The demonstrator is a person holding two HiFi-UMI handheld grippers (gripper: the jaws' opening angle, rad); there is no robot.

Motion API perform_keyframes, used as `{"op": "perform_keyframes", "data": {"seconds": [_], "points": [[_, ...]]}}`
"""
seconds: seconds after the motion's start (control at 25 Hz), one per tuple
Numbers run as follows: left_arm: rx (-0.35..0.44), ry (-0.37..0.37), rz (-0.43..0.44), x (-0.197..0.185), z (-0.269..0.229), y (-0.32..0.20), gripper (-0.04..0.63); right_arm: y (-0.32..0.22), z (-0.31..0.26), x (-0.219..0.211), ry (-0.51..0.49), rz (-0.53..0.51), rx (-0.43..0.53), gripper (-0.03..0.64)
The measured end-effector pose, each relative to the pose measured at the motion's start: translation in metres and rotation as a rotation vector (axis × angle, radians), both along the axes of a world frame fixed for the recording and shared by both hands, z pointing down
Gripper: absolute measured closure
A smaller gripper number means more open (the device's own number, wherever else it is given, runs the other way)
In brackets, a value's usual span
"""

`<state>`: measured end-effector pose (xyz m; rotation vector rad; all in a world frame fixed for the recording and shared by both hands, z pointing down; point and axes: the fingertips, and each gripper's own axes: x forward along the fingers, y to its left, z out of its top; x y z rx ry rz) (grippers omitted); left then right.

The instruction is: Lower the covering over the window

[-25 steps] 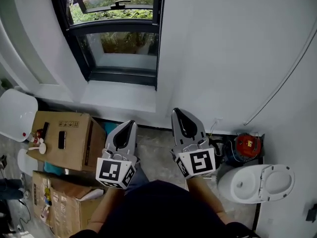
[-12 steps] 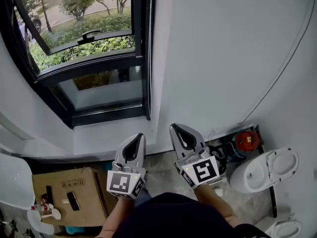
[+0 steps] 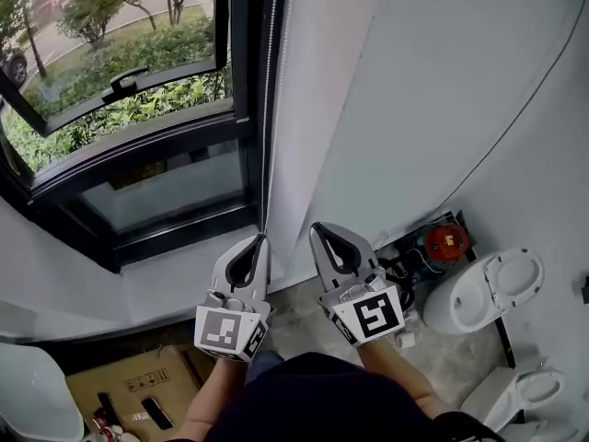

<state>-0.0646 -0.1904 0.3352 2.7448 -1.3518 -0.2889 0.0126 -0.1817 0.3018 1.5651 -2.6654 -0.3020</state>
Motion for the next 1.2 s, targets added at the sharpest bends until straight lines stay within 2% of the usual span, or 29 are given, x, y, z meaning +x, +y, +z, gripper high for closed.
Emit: {"op": "perform_keyframes", "data": {"seconds": [0.2, 0.36, 0.68, 0.84, 0.96, 1.12, 1.2], "points": [[0.028, -0.043, 0.059, -0.015, -0.006, -0.037, 0.584, -0.037, -0.005, -0.018, -0.031, 0.05, 0.034, 0.604], [0.039, -0.053, 0.079, -0.02, -0.012, -0.062, 0.584, -0.051, -0.003, -0.023, -0.026, 0.071, 0.025, 0.604], [0.085, -0.067, 0.121, -0.014, -0.035, -0.108, 0.584, -0.072, -0.004, -0.034, 0.013, 0.068, 0.034, 0.604], [0.105, -0.068, 0.121, -0.01, -0.046, -0.124, 0.583, -0.087, -0.011, -0.04, -0.018, 0.058, 0.054, 0.604], [0.098, -0.051, 0.134, -0.009, -0.048, -0.139, 0.581, -0.096, -0.016, -0.047, -0.021, 0.062, 0.079, 0.604], [0.084, -0.063, 0.133, -0.008, -0.043, -0.16, 0.58, -0.104, -0.022, -0.051, -0.026, 0.048, 0.096, 0.604], [0.081, -0.068, 0.144, -0.006, -0.041, -0.17, 0.556, -0.107, -0.022, -0.054, -0.032, 0.04, 0.097, 0.603]]}}
